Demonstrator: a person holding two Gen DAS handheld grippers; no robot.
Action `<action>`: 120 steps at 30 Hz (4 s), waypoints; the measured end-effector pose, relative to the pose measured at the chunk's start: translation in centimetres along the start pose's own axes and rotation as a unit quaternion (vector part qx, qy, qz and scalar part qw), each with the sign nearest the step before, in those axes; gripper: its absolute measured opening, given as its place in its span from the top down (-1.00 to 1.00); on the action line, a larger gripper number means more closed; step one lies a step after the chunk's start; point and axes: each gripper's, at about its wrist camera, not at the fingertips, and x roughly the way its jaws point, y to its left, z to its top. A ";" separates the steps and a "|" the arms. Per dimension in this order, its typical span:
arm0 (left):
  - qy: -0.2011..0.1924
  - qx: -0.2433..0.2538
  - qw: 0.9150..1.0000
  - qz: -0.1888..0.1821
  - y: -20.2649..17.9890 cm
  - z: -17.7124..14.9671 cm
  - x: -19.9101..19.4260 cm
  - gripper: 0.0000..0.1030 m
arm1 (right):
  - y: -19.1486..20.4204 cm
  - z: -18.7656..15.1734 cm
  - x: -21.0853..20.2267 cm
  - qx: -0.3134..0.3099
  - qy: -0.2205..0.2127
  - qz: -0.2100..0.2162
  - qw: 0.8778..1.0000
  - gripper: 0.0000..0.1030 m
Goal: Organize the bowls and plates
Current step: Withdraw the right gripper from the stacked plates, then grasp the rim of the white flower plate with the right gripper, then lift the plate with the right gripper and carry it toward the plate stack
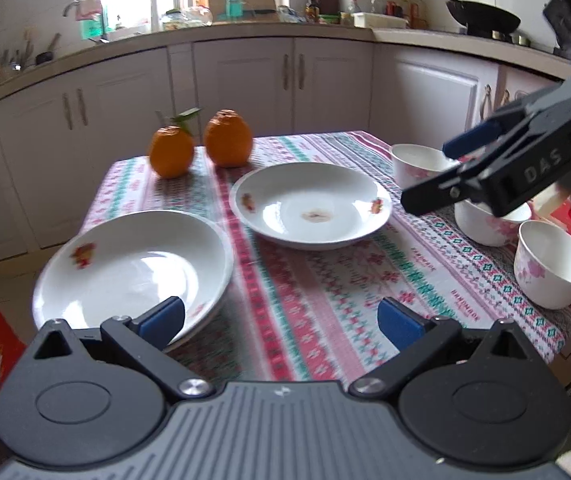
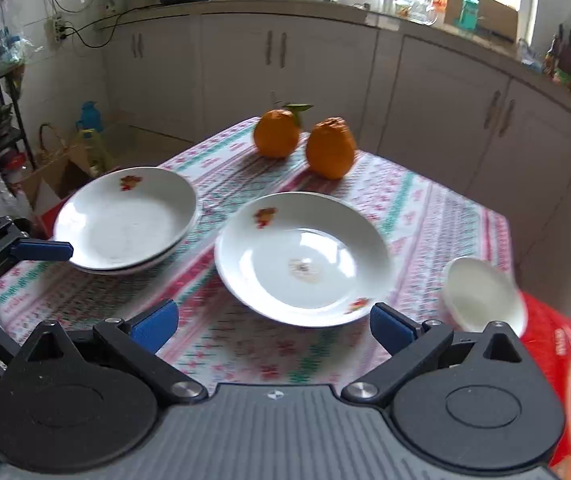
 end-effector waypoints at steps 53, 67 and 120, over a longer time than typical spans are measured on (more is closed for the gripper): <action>0.045 -0.043 0.997 0.036 -4.7 2.7 13.0 -0.98 | -12.2 9.0 20.6 0.048 0.182 0.153 0.970 -0.74; 0.027 -0.047 0.998 0.037 -4.4 3.3 12.8 -0.79 | -12.5 9.6 22.8 0.043 0.192 0.167 0.966 -0.34; 0.039 0.013 0.999 -0.008 -4.5 3.5 9.1 -0.77 | -12.8 8.3 17.8 0.035 0.173 0.212 0.961 -0.36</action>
